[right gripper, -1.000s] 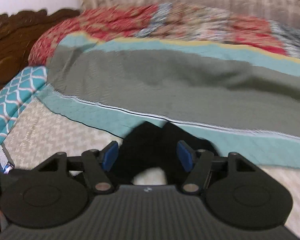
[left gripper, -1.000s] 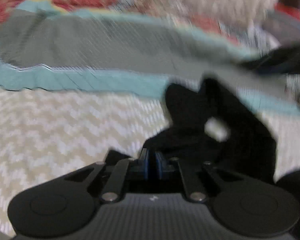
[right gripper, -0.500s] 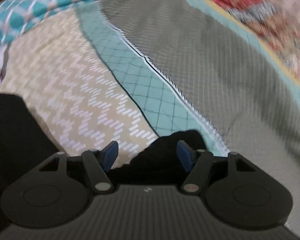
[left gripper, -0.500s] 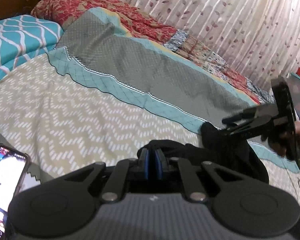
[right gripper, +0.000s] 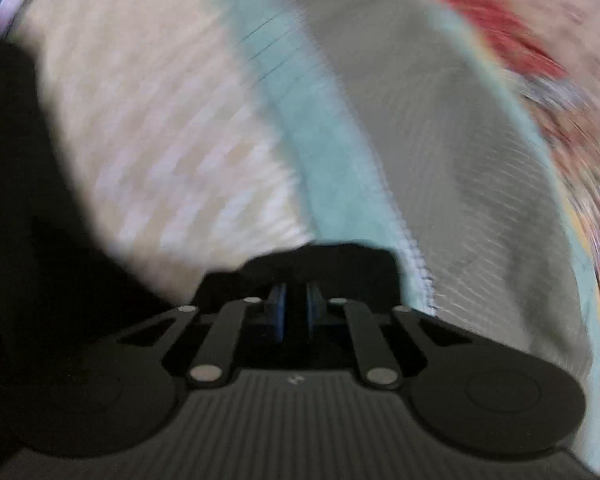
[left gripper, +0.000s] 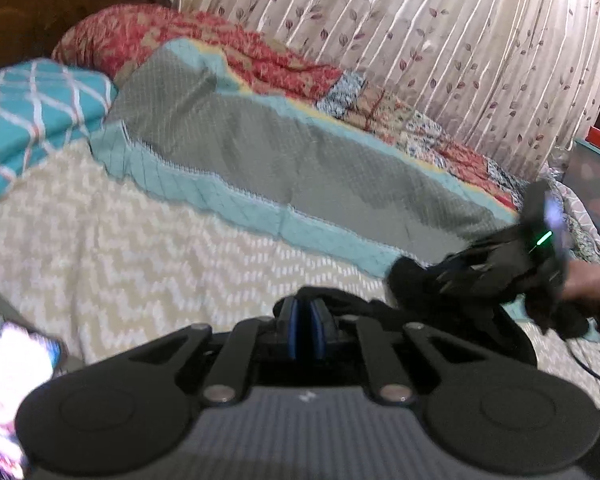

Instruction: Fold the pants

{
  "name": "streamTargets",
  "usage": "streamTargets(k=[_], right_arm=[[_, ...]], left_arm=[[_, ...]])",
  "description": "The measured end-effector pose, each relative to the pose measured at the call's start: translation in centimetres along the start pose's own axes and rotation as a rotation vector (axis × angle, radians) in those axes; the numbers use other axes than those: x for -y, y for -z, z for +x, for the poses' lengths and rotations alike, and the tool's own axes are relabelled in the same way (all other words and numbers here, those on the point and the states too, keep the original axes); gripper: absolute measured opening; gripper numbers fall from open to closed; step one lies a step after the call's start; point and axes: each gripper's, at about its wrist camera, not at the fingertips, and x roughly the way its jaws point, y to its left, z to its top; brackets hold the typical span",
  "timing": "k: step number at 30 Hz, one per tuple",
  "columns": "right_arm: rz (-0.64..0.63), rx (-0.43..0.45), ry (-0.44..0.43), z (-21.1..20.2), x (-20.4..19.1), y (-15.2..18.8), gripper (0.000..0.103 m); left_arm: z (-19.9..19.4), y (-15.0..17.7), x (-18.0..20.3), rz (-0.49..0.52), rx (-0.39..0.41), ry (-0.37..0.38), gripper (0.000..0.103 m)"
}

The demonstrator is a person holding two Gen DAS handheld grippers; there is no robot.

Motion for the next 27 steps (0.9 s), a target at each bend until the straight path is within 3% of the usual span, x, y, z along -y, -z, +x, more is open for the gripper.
streamTargets(k=[2,5,8,10,12,14,16,18,20,27], right_arm=[[0.256,0.118,0.073,-3.6,5.0,0.2,0.01],[0.62,0.346,0.148,-11.2,12.7,3.9,0.01],[0.841,0.483,0.317,-18.2,17.1,9.9,0.01],[0.958,0.528,0.402,-21.6,18.5,14.4,0.01],[1.037,0.529,0.522,-24.4,18.6,19.3,0.01],[1.124,0.489,0.588,-25.7,18.2,24.3,0.01],[1.224,0.376,0.618,-24.9,17.8,28.7,0.016],[1.305,0.193,0.659,-23.1,17.0,32.7,0.026],[1.354,0.11,0.674,-22.2,15.9,35.6,0.028],[1.44,0.162,0.634,-23.0,15.2,38.4,0.03]], left_arm=[[0.1,-1.7,0.3,0.005,0.031,-0.015,0.008],[0.2,-4.4,0.4,0.0,0.105,-0.052,0.004],[1.0,-6.7,0.2,-0.05,0.137,-0.063,0.004],[2.2,-7.3,0.4,-0.047,0.14,-0.076,0.004],[3.8,-7.2,1.0,-0.023,0.124,-0.109,0.004],[5.9,-6.5,1.6,-0.002,0.088,-0.134,0.004],[8.6,-5.7,2.1,0.022,0.033,-0.15,0.004],[11.4,-4.7,2.8,0.068,-0.033,-0.192,0.004],[12.4,-4.1,3.4,0.081,-0.068,-0.218,0.004],[9.0,-4.3,4.5,0.052,0.029,-0.211,0.004]])
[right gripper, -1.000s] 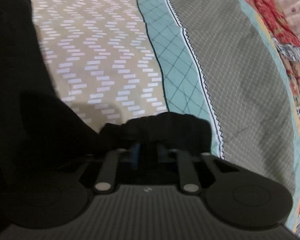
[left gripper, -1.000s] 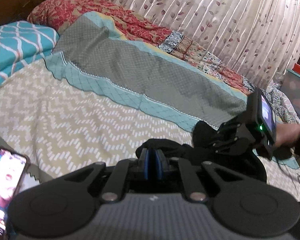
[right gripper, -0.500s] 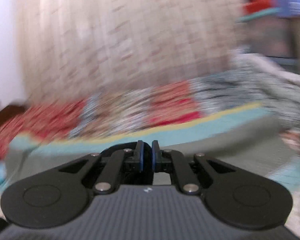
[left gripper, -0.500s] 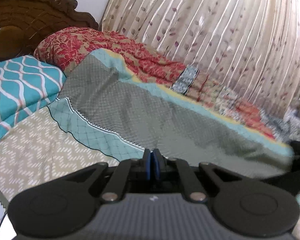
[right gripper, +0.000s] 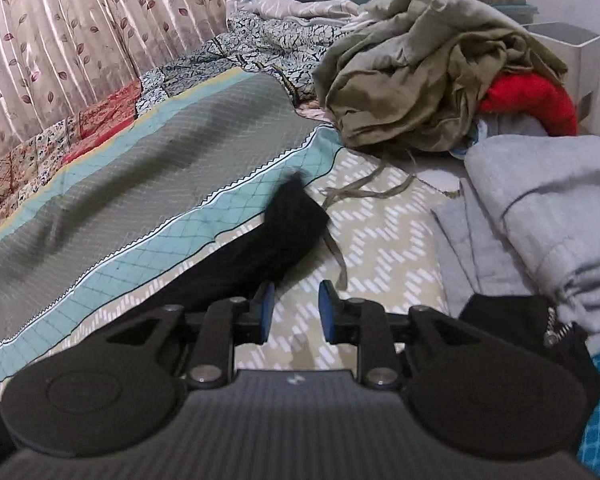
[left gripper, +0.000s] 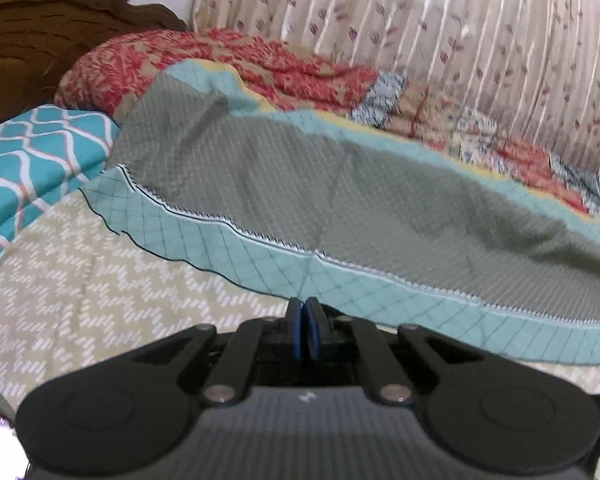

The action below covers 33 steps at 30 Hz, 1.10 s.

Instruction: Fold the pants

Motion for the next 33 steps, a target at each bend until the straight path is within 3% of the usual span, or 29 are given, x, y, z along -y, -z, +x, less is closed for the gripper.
streamTargets(k=[4,11,14,17,20,22,23,25,28,30,33], right_arm=[[0.15,0.01,-0.025,0.3,1.5,0.5,0.046],[0.461,-0.05,-0.04,0.1,4.9,1.9,0.047],[0.514,-0.058,-0.08,0.0,5.5,2.4,0.047],[0.553,-0.088,-0.063,2.1,5.9,2.6,0.046],[0.589,-0.06,-0.089,3.6,6.2,2.6,0.035],[0.616,-0.081,-0.11,3.9,6.4,2.4,0.006],[0.635,-0.07,-0.121,3.1,6.4,2.3,0.006],[0.611,0.039,-0.151,-0.2,6.1,1.1,0.006],[0.518,0.179,-0.194,-6.1,5.0,-1.3,0.006],[0.447,0.26,-0.221,-9.6,4.1,-3.0,0.006],[0.358,0.337,-0.241,-13.1,2.2,-5.0,0.006]], left_arm=[[-2.0,-0.4,0.0,-0.023,0.028,-0.001,0.004],[-4.3,-1.2,0.1,-0.028,0.045,0.011,0.005],[-5.0,-1.5,-0.1,-0.037,0.053,0.02,0.005],[-5.8,-1.7,-0.1,-0.049,0.067,0.02,0.005],[-6.6,-1.8,-0.1,-0.048,0.077,0.014,0.005],[-6.9,-1.8,-0.2,-0.047,0.075,0.007,0.005],[-7.0,-1.8,-0.2,-0.052,0.074,0.006,0.005],[-7.6,-2.0,-0.5,-0.072,0.084,0.012,0.004],[-9.7,-2.6,-0.8,-0.077,0.194,-0.029,0.003],[-10.8,-3.1,-1.4,-0.104,0.238,-0.008,0.003],[-10.7,-3.4,-1.2,-0.082,0.213,0.055,0.003]])
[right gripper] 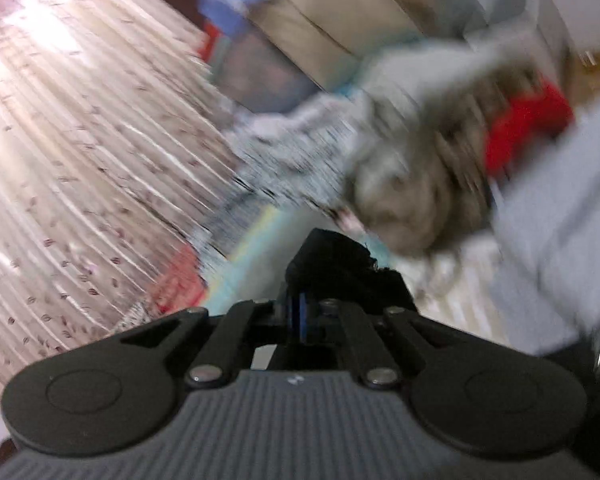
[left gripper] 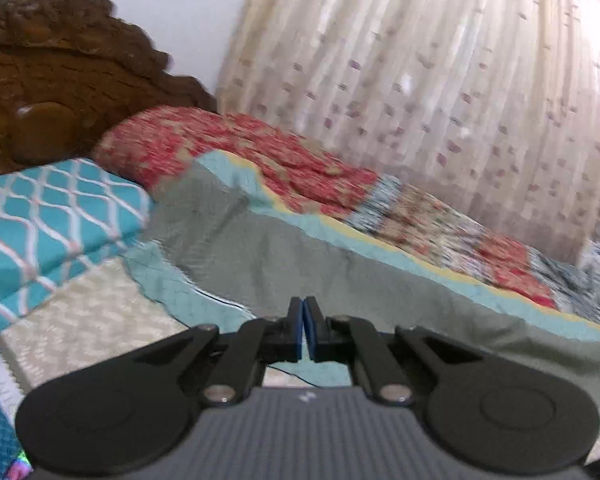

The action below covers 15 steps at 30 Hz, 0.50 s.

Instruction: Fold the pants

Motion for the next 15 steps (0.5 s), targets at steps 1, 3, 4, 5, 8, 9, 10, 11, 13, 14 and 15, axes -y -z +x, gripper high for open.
streamTargets(k=[1,3,4,5,8,9,10,11,13,14,15], right_arm=[[-0.035,0.017,-0.004,-0.3,-1.0,-0.3,0.006],[-0.127,0.055,0.031,0.0,-2.7,-0.3,0.006],[-0.156,0.059,0.049,0.2,-3.2,-0.1,0.006],[-0.166,0.054,0.059,0.5,-3.4,0.0,0.006],[-0.165,0.039,0.065,1.4,-2.8,0.2,0.006],[-0.17,0.038,0.069,1.4,-2.7,0.4,0.006],[-0.177,0.037,0.072,1.6,-2.6,0.6,0.006],[-0.183,0.034,0.075,1.7,-2.5,0.7,0.006],[-0.192,0.026,0.087,2.5,-2.9,1.0,0.006],[-0.196,0.02,0.093,2.7,-2.8,1.1,0.006],[-0.198,0.015,0.1,2.9,-2.9,1.3,0.006]], left_arm=[[0.2,0.3,0.4,0.022,-0.008,0.005,0.003],[0.7,1.3,1.4,0.093,-0.036,0.004,0.005],[1.2,2.0,2.0,0.147,-0.058,0.022,0.007],[1.6,2.6,2.5,0.192,-0.076,0.029,0.013],[3.5,3.7,3.0,0.277,-0.156,0.032,0.029],[4.2,3.8,2.8,0.276,-0.182,0.036,0.031],[5.1,3.8,2.7,0.261,-0.218,0.042,0.031],[6.0,3.7,2.5,0.24,-0.249,0.05,0.035],[7.6,3.6,2.5,0.206,-0.301,0.099,0.05],[8.4,3.7,2.6,0.211,-0.318,0.129,0.061],[9.2,4.0,2.9,0.235,-0.334,0.153,0.063]])
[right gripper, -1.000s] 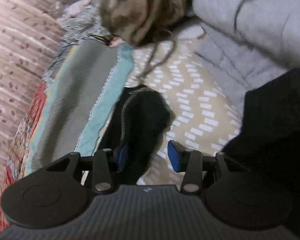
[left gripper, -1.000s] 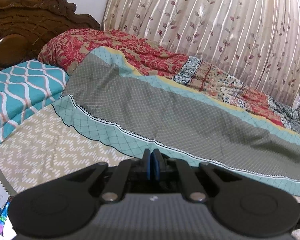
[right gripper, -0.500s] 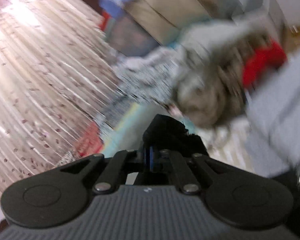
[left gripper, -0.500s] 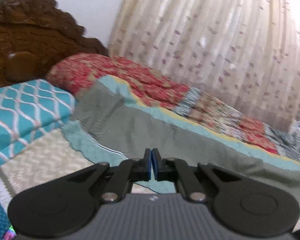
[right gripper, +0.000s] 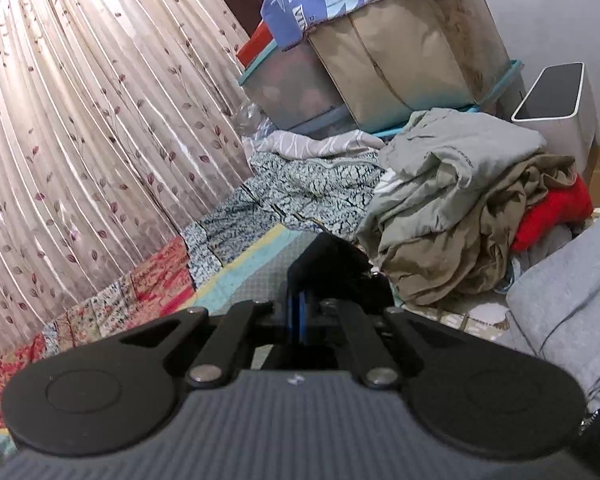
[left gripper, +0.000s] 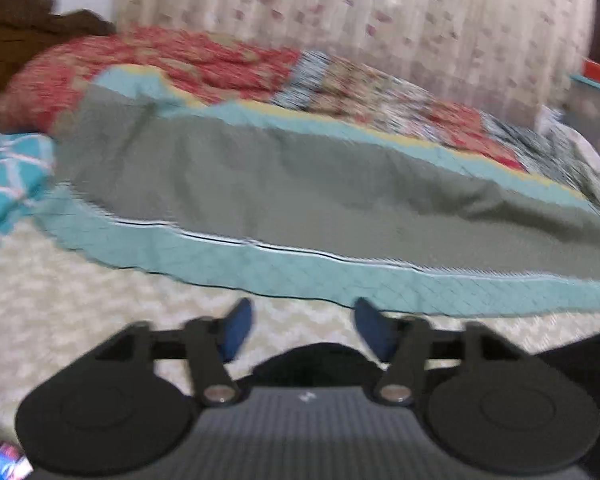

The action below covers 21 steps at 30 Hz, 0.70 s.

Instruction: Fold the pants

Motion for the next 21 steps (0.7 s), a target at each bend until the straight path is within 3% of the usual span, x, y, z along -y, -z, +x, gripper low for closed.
streamTargets(k=[5,7,8,9,11,13,17,19,21], right_arm=[[-0.003,-0.019,0.029,0.8,0.6,0.7,0.006],[-0.006,-0.026,0.039,1.2,0.9,1.0,0.006],[-0.009,-0.033,0.048,1.4,1.1,1.3,0.006],[-0.01,-0.04,0.057,1.7,1.2,1.5,0.006],[-0.013,-0.06,0.086,2.7,1.6,2.1,0.006],[-0.021,-0.085,0.118,3.9,1.7,2.6,0.006],[0.027,-0.051,0.078,4.4,1.9,2.6,0.006],[0.037,-0.028,0.063,4.3,2.1,3.1,0.006],[0.056,-0.063,0.082,4.7,3.1,4.4,0.006]], left_arm=[[5.3,1.0,2.0,0.135,-0.212,0.019,0.062],[7.3,1.8,2.7,0.174,-0.266,-0.029,0.039],[8.1,2.2,2.9,0.168,-0.294,-0.019,0.005],[9.0,2.5,2.8,0.146,-0.321,-0.022,0.005],[9.2,2.4,2.9,0.119,-0.282,-0.056,0.005],[7.8,1.0,2.0,0.052,-0.182,-0.088,0.005],[2.0,-0.9,-2.9,-0.312,0.099,-0.005,0.005],[0.3,-0.1,-4.2,-0.374,0.179,-0.019,0.005],[-0.5,1.4,-4.8,-0.381,0.19,-0.032,0.005]])
